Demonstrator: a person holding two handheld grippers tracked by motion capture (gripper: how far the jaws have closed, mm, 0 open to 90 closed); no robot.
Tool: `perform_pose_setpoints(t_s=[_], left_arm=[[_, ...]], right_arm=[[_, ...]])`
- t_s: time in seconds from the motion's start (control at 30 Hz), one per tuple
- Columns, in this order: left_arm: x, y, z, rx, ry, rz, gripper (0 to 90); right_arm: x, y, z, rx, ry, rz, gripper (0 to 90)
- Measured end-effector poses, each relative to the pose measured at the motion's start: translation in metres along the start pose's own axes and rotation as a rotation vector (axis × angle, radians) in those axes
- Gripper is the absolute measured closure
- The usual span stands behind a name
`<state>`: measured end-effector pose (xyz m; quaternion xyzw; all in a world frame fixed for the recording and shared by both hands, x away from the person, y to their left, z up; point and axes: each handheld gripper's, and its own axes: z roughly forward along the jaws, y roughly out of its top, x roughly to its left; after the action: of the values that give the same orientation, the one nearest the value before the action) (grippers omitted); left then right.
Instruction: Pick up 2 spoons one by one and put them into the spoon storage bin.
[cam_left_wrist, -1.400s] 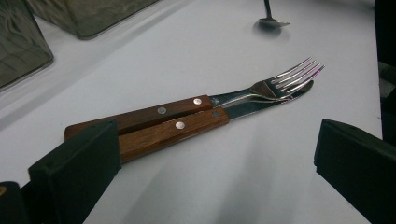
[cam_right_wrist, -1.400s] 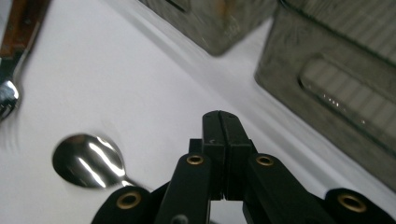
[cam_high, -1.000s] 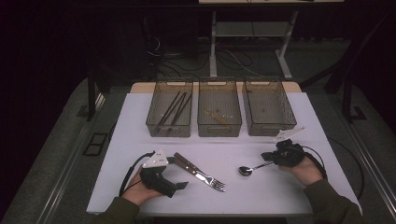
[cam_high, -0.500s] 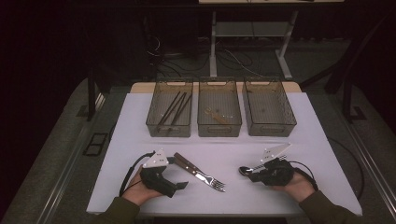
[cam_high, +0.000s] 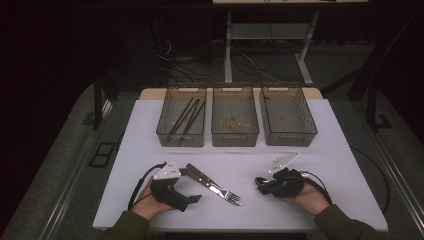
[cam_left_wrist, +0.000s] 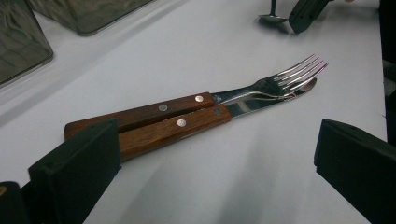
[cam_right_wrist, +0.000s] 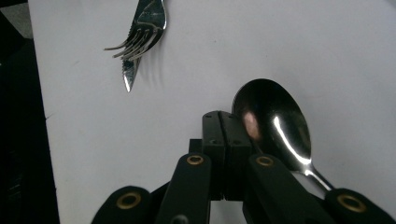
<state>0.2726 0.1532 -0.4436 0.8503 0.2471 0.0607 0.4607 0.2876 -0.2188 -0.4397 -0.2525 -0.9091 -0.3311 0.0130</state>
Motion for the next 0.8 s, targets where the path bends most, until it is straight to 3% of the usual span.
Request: perform_pose_setpoints(t_s=[0.6,0.8], left_arm=[[0.000,0.000,0.000,0.000,0.001,0.000,0.0],[0.000,0.000,0.000,0.001,0.000,0.003,0.0]], right_arm=[[-0.012,0.008,0.006,-0.013,-0.031,0.014,89.8],[-0.011,0.008,-0.005,-0.071,-0.021,0.018,83.6]])
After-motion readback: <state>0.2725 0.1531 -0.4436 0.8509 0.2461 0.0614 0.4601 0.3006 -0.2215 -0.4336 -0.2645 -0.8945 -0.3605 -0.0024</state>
